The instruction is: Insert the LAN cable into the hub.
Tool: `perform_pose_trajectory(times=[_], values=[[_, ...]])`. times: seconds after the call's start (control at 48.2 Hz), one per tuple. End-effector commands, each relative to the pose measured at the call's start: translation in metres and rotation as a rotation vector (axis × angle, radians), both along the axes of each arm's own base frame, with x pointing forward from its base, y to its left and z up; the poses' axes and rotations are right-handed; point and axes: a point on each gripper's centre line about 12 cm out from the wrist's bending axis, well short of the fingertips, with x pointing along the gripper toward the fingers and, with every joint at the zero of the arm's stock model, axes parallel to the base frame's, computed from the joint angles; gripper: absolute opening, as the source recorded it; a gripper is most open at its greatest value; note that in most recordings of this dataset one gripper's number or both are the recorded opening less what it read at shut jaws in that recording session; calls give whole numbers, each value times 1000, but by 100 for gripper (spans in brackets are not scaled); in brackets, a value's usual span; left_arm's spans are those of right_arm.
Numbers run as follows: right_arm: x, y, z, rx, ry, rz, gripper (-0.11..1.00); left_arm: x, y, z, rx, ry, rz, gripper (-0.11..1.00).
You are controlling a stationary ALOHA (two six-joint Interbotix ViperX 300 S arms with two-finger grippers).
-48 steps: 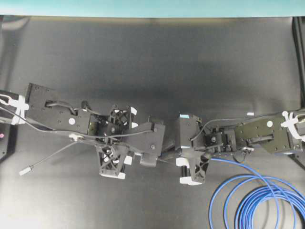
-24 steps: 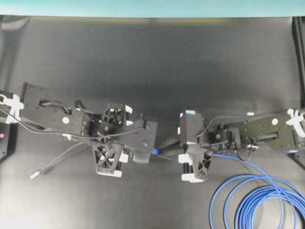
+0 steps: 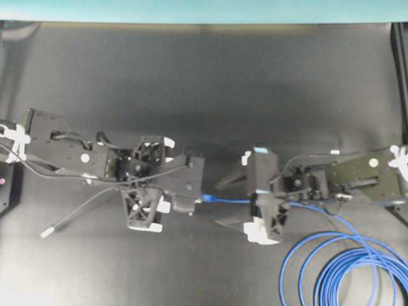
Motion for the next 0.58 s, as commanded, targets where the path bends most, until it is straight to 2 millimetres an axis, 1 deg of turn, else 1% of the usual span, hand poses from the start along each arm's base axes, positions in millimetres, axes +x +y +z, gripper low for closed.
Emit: perform_pose_trajectory(times=[0.0,0.104,0.124,0.145,0.207,0.29,0.332,0.373,0.477,0.56], values=[[-6,-2,10,18,-25,-14,82,-2,4,2,-2,-11,12,28],[-18,-6,14,29,-37,-29,82,-4,5,-1,-13,-7,27,29],[-20,-6,15,33,-40,-34,82,-4,6,-1,-16,-9,32,31],[-23,-8,15,35,-41,-38,82,-4,6,-2,-20,-9,36,35],[-31,-10,18,43,-55,-50,82,-4,7,-4,-26,-10,47,56],[-40,-14,21,48,-76,-61,82,-6,9,-8,-32,-5,58,78],[-44,-17,23,50,-91,-69,82,-7,9,-8,-32,-5,58,85],[-50,-20,27,51,-112,-78,82,-8,10,-9,-32,-2,61,87],[-61,-28,39,57,-170,-97,82,-15,10,-4,-34,-8,62,84],[-71,-32,49,57,-211,-105,82,-25,11,13,-36,-47,63,83]])
